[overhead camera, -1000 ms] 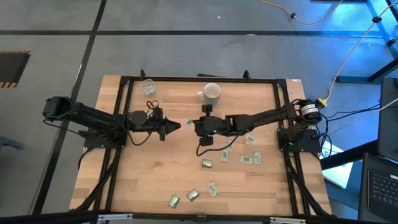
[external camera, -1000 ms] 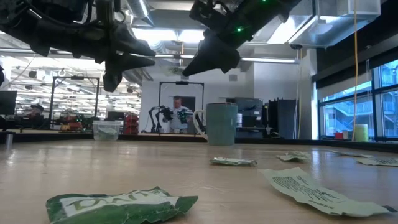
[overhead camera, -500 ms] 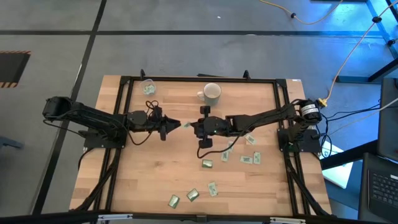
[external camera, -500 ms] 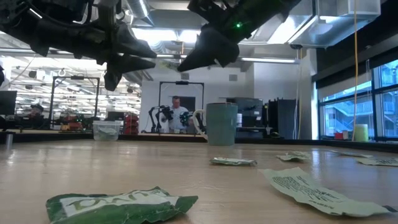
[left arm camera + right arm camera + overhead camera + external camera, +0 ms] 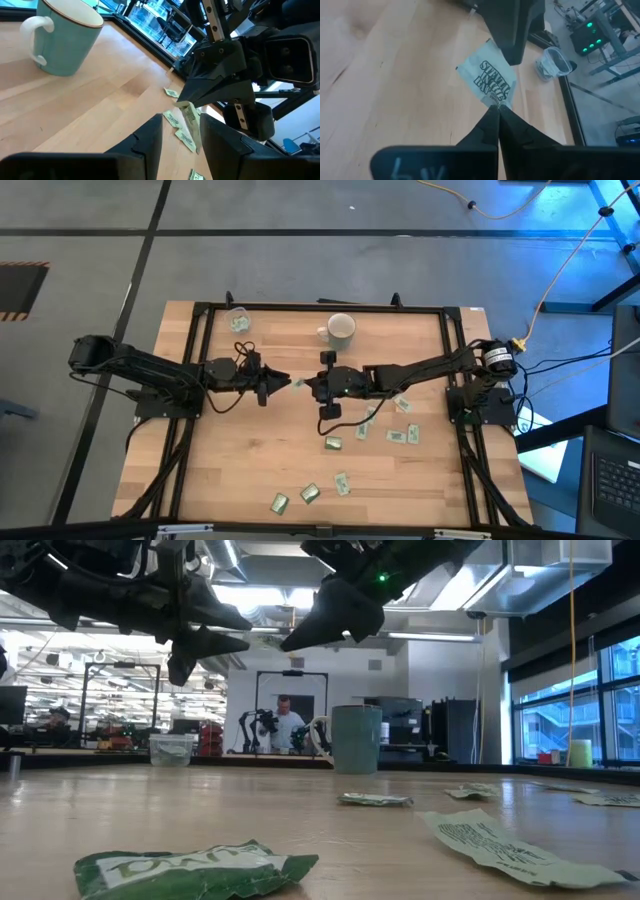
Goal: Pick and place Stevia / Truvia into bins
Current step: Put the stevia packet into the transparent bin
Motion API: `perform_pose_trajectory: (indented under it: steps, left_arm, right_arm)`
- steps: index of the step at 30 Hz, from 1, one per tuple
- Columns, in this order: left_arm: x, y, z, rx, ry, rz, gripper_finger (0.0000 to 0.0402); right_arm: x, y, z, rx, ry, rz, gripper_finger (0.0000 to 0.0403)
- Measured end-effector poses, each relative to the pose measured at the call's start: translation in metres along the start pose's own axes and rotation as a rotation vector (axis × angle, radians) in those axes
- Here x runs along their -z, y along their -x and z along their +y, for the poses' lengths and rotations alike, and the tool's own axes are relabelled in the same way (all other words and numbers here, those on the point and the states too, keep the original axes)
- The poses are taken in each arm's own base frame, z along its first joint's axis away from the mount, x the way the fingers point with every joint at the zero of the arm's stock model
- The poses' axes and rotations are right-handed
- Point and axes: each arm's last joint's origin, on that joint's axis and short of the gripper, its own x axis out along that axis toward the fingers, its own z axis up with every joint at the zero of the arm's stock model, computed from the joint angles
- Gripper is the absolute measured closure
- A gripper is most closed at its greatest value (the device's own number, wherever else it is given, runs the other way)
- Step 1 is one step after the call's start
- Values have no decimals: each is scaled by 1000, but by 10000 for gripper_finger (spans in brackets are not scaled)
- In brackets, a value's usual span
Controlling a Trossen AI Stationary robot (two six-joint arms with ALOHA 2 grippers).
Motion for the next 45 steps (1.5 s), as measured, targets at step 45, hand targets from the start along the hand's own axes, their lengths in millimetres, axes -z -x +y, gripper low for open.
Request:
perform_pose_trajectory:
  steps: [45]
  left_arm:
    - [1,0,-5,118,34,64,386]
  right_arm:
    - [-6,0,-3,-7,-29,-73,399]
